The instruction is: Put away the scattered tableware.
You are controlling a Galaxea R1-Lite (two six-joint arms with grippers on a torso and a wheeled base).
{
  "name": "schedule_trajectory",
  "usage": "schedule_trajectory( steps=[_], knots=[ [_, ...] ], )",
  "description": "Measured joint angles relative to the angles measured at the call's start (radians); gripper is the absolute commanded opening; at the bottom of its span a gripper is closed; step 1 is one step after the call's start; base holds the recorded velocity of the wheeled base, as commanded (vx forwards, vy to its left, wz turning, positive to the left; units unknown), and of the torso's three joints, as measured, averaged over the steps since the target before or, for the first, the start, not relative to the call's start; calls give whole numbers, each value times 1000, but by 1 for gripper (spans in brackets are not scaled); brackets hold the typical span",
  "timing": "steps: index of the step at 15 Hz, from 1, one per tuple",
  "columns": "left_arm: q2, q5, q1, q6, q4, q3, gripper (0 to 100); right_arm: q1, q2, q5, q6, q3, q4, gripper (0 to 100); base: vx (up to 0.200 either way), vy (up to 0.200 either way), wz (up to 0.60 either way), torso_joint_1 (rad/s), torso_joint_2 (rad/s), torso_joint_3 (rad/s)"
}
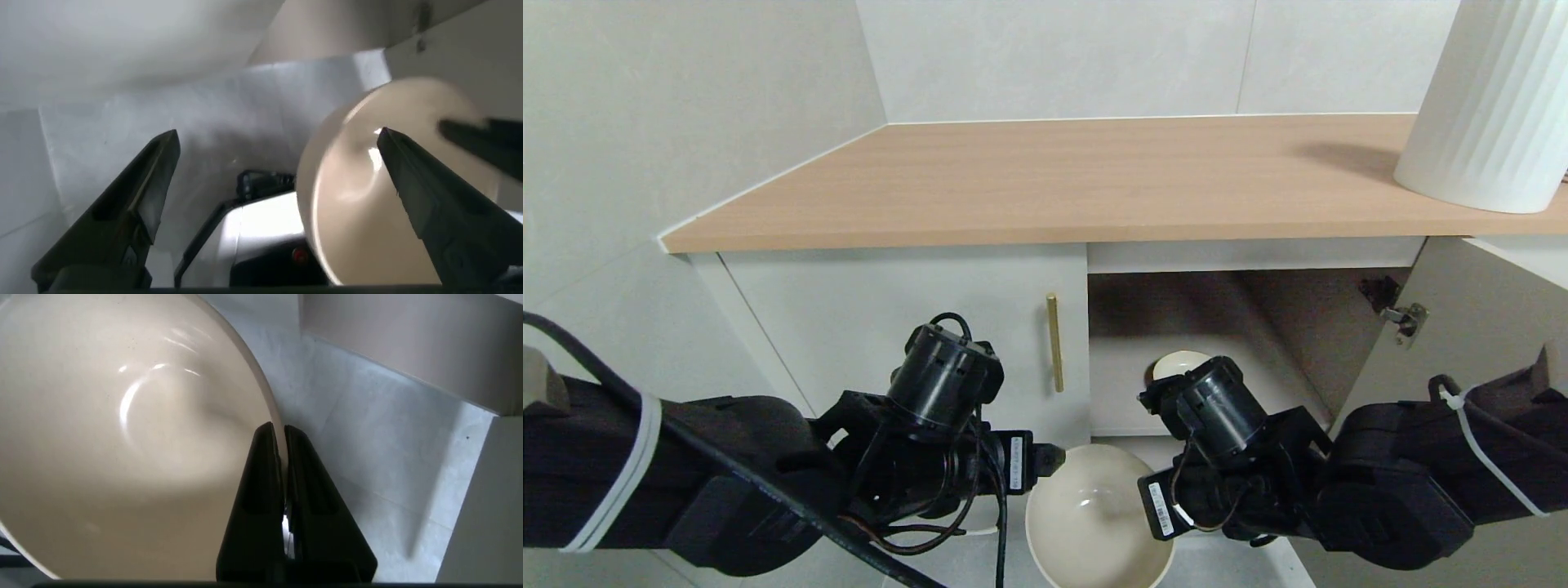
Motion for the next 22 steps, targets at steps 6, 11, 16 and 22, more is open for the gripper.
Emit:
schedule_trajectory(
  steps=[6,11,16,22],
  knots=[
    [-29,-1,16,1,-10,-1,100,-121,15,1,-1,3,6,0,0,0,0,0,0,0],
    [-48,-1,16,2,-8,2,100,-301,29,1,20,-37,-16,0,0,0,0,0,0,0],
    [-53,-1,16,2,-8,4,100,-359,73,-31,143,-75,-173,0,0,0,0,0,0,0],
    [-52,-1,16,2,-8,4,100,-399,157,-78,229,-156,-181,0,0,0,0,0,0,0]
  ],
)
